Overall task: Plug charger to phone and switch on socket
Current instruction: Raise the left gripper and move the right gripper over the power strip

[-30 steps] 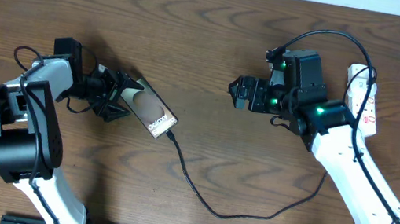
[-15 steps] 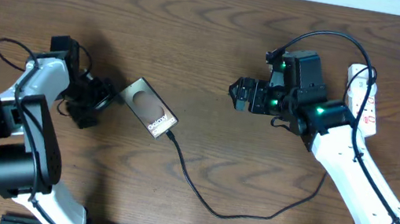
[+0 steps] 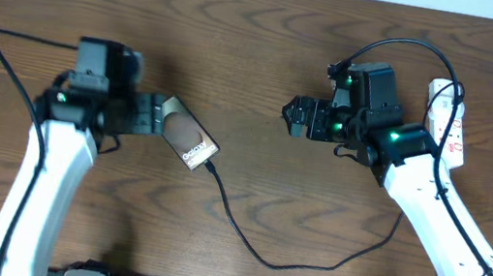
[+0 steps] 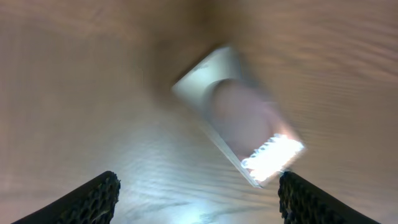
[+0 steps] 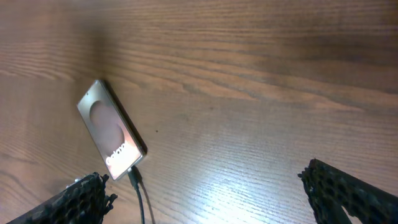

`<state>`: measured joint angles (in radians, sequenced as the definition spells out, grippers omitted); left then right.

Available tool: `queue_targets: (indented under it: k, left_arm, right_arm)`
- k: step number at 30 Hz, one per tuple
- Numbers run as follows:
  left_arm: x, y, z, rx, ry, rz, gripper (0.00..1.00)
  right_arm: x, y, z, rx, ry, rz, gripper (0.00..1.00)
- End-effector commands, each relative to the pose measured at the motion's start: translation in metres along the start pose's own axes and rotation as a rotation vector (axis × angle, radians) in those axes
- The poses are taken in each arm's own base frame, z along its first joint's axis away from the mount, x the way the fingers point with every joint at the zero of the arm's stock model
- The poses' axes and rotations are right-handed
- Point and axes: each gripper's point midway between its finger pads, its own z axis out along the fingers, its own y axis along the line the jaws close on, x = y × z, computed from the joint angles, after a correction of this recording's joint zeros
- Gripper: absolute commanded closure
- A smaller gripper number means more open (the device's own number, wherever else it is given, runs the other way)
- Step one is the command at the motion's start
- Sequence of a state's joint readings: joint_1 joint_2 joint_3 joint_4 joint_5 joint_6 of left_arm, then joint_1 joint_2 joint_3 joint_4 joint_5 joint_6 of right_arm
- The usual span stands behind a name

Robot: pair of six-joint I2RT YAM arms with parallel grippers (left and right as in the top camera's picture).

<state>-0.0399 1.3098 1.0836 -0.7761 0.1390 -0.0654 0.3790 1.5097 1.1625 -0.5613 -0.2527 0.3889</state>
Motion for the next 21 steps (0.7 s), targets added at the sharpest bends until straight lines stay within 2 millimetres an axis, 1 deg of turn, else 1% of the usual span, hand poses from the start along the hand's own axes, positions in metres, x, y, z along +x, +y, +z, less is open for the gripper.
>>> queue_targets:
  k: [1, 3, 5, 9, 11, 13, 16, 17, 18, 21]
  left_arm:
    - [-0.01, -0.019, -0.025, 0.014, -0.101, 0.13, 0.17]
    - [-0.013, -0.026, -0.037, 0.03, -0.142, 0.148, 0.17]
    - [-0.014, -0.028, -0.044, 0.035, -0.166, 0.154, 0.17]
    - [-0.014, -0.028, -0.047, 0.036, -0.175, 0.154, 0.17]
    - [-0.014, -0.028, -0.046, 0.036, -0.172, 0.153, 0.17]
    - [-0.014, -0.028, -0.046, 0.036, -0.173, 0.154, 0.17]
    - [-0.014, -0.028, -0.046, 0.036, -0.173, 0.154, 0.17]
    - [-0.014, -0.028, -0.046, 0.036, -0.173, 0.154, 0.17]
    - [-0.014, -0.028, -0.046, 0.036, -0.173, 0.154, 0.17]
    - [-0.014, -0.028, -0.046, 0.036, -0.173, 0.154, 0.17]
  right_arm:
    - [0.002, 0.0, -0.004, 0.007, 0.005, -0.011, 0.01]
    - [0.008, -0.003, -0.004, 0.018, 0.03, -0.005, 0.01]
    - [0.014, -0.003, -0.004, 0.017, 0.054, 0.001, 0.01]
    - [0.019, 0.009, -0.006, -0.054, 0.083, 0.004, 0.01]
    - [0.014, 0.014, -0.014, -0.073, 0.081, 0.007, 0.01]
    - [0.006, 0.013, -0.029, -0.062, 0.087, 0.013, 0.01]
    - [-0.011, 0.012, -0.065, -0.045, 0.097, -0.012, 0.01]
    - [-0.02, 0.009, -0.085, -0.031, 0.091, -0.024, 0.01]
    - [-0.027, 0.007, -0.1, -0.02, 0.082, -0.032, 0.01]
    - [-0.053, -0.005, -0.153, 0.02, 0.014, -0.045, 0.01]
